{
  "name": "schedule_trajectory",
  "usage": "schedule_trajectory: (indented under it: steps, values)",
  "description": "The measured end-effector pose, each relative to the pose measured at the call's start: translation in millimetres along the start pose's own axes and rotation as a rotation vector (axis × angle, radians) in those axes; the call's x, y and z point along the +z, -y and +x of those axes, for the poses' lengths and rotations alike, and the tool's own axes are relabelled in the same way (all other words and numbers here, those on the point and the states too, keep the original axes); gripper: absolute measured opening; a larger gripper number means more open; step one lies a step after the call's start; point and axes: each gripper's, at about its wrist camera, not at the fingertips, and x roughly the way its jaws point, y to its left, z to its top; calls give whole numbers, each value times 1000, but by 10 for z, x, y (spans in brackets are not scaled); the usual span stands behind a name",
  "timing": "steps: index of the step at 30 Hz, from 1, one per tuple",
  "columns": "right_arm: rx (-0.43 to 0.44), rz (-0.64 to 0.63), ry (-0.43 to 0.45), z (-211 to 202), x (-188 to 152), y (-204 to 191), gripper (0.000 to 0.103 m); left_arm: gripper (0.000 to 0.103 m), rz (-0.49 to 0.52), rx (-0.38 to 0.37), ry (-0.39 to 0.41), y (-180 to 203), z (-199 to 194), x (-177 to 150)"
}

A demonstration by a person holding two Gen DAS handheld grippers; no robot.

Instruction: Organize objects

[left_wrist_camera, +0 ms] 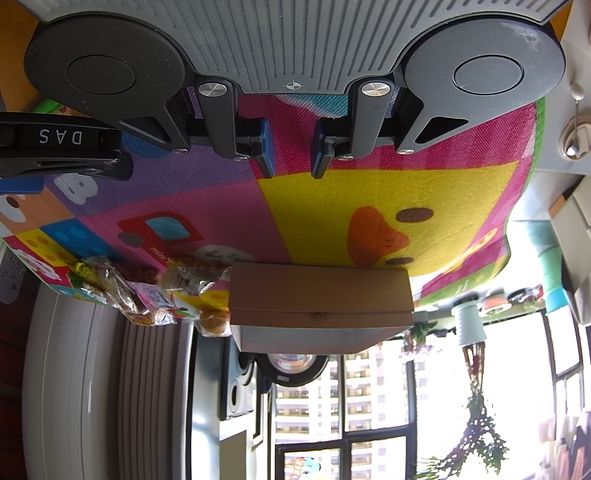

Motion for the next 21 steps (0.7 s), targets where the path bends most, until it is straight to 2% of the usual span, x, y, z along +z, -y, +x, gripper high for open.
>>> schedule_trajectory:
  steps: [12,21]
  values:
    - [0,0,0,0,0,2,103,24,14,6,-2,49,1,12]
    - [0,0,0,-1,0,3,103,24,-15,-16,-3,20,12,14]
